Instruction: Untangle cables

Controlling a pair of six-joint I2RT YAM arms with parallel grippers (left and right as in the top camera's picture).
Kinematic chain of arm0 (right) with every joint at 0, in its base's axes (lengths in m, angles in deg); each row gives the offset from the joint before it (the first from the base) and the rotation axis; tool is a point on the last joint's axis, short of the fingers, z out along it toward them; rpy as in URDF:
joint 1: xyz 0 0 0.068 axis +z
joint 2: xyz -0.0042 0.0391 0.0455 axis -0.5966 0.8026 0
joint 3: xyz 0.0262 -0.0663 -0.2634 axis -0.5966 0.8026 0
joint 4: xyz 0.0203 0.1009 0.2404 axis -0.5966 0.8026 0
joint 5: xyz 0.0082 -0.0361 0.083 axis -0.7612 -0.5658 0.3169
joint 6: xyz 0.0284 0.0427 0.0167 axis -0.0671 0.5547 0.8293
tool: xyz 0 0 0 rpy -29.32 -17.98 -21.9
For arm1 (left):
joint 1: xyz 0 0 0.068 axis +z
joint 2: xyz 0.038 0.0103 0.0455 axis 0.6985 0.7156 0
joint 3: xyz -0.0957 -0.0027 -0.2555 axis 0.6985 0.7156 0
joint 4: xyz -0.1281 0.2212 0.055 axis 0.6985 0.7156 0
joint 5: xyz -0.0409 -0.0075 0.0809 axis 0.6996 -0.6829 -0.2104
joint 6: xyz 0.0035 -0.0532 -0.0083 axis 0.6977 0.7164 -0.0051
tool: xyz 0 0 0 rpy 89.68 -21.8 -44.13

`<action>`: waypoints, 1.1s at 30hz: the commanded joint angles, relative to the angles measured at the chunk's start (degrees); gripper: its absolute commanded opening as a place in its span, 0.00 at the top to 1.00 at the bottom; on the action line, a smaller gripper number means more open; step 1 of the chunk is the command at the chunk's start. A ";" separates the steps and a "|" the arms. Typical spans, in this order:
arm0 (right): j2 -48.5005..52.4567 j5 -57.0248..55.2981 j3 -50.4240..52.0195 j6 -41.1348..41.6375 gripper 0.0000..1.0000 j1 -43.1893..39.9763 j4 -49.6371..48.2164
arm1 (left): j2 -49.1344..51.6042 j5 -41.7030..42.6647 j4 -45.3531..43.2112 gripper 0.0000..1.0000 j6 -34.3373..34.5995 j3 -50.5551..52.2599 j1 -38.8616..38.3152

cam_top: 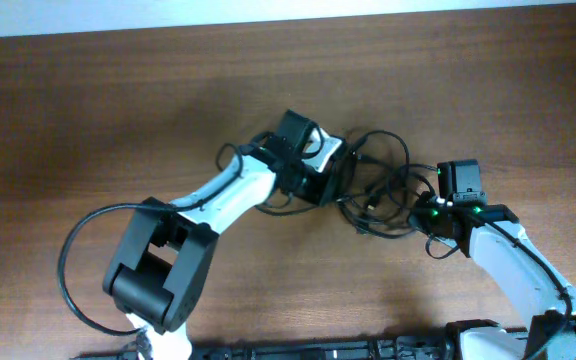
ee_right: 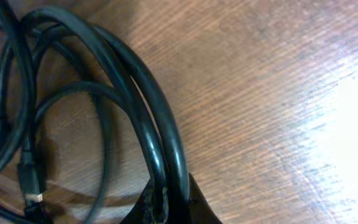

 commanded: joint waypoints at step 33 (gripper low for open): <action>-7.69 25.83 -13.60 -15.74 0.96 -0.42 2.38 | -22.47 -18.47 17.46 0.25 -1.25 -0.35 13.33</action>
